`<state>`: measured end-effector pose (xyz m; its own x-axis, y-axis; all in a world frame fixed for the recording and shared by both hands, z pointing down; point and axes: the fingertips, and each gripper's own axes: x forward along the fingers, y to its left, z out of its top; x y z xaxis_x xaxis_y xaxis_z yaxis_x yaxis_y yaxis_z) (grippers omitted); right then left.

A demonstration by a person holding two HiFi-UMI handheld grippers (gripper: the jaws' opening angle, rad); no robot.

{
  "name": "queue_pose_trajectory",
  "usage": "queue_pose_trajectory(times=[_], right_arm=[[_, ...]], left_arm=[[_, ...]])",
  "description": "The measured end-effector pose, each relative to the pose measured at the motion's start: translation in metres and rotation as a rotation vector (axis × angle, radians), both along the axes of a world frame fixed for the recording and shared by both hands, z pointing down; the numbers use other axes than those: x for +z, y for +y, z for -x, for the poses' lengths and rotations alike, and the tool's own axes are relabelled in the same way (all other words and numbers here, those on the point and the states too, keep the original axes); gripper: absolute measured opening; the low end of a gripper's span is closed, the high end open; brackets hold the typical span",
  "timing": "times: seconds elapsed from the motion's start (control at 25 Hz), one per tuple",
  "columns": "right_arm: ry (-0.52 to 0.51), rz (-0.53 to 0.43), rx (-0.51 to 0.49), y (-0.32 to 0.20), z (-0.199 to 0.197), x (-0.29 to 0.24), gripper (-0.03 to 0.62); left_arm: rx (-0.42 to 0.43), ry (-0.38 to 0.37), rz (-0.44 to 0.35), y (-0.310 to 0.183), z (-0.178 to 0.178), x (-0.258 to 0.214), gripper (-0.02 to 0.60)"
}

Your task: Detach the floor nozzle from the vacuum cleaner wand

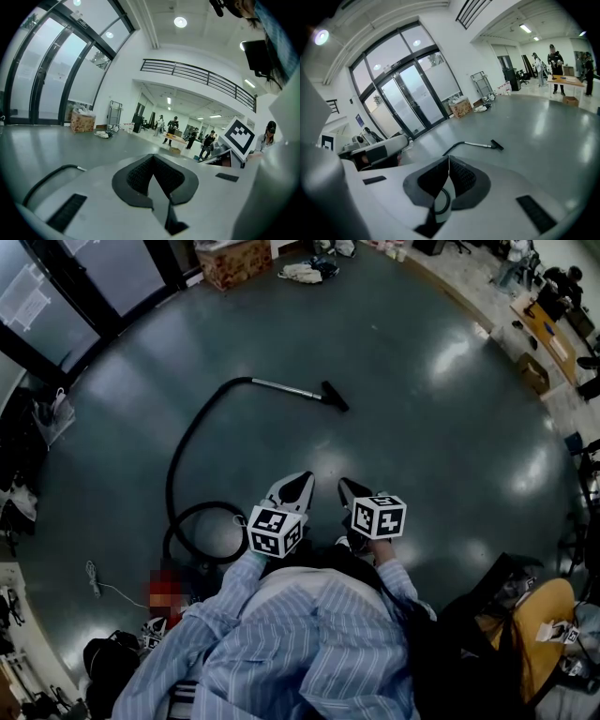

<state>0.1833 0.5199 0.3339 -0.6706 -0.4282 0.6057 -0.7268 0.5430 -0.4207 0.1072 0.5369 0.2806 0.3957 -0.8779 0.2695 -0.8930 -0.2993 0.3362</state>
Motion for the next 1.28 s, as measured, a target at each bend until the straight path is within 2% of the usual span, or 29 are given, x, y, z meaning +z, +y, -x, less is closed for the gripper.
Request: queue_pose_trajectory(times=[0.2, 0.72, 1.08, 1.28], right_arm=[[0.016, -0.020, 0.011, -0.001, 0.014, 0.001, 0.008], [0.008, 0.014, 0.106, -0.002, 0.043, 0.013, 0.008], [0.021, 0.081, 0.128, -0.014, 0.038, 0.032, 0.009], [0.015, 0.119, 0.122, -0.051, 0.038, 0.054, 0.008]], left_arm=[[0.010, -0.008, -0.011, -0.002, 0.021, 0.000, 0.006], [0.017, 0.023, -0.001, -0.006, 0.071, 0.009, 0.006], [-0.002, 0.068, 0.069, -0.024, 0.079, 0.035, 0.006], [-0.011, 0.058, 0.102, -0.057, 0.079, 0.053, 0.006]])
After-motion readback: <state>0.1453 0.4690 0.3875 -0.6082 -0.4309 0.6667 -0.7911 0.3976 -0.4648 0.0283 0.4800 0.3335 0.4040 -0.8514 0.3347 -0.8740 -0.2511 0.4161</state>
